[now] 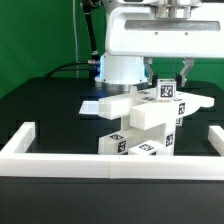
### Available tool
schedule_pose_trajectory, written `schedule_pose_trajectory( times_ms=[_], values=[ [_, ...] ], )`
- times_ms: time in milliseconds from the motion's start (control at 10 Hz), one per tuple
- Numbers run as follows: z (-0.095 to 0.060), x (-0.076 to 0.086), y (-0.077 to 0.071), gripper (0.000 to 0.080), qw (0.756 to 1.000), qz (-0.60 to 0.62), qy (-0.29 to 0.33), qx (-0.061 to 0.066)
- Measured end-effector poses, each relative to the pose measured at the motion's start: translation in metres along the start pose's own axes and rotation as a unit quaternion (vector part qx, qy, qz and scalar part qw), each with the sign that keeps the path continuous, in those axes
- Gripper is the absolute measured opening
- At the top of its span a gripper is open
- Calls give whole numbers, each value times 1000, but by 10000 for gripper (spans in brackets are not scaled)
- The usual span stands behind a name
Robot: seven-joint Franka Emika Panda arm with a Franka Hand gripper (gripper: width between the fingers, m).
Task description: Assemble chair
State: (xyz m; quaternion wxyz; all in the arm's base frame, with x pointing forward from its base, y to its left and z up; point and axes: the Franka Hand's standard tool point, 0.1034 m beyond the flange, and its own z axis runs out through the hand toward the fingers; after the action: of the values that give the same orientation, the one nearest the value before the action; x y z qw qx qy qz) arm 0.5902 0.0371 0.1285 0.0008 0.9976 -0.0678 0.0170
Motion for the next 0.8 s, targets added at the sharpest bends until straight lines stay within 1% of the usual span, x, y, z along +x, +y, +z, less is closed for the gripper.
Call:
schedule_pose_trajectory(
  times_ms=[200,300,500,600,800],
  values=[
    [0,0,0,287,997,81,0,0],
    [0,0,0,287,995,100,0,0],
    [0,0,0,288,984,177,0,0],
    [0,0,0,288,981,196,0,0],
    [0,0,0,288,966,257,0,0]
  ],
)
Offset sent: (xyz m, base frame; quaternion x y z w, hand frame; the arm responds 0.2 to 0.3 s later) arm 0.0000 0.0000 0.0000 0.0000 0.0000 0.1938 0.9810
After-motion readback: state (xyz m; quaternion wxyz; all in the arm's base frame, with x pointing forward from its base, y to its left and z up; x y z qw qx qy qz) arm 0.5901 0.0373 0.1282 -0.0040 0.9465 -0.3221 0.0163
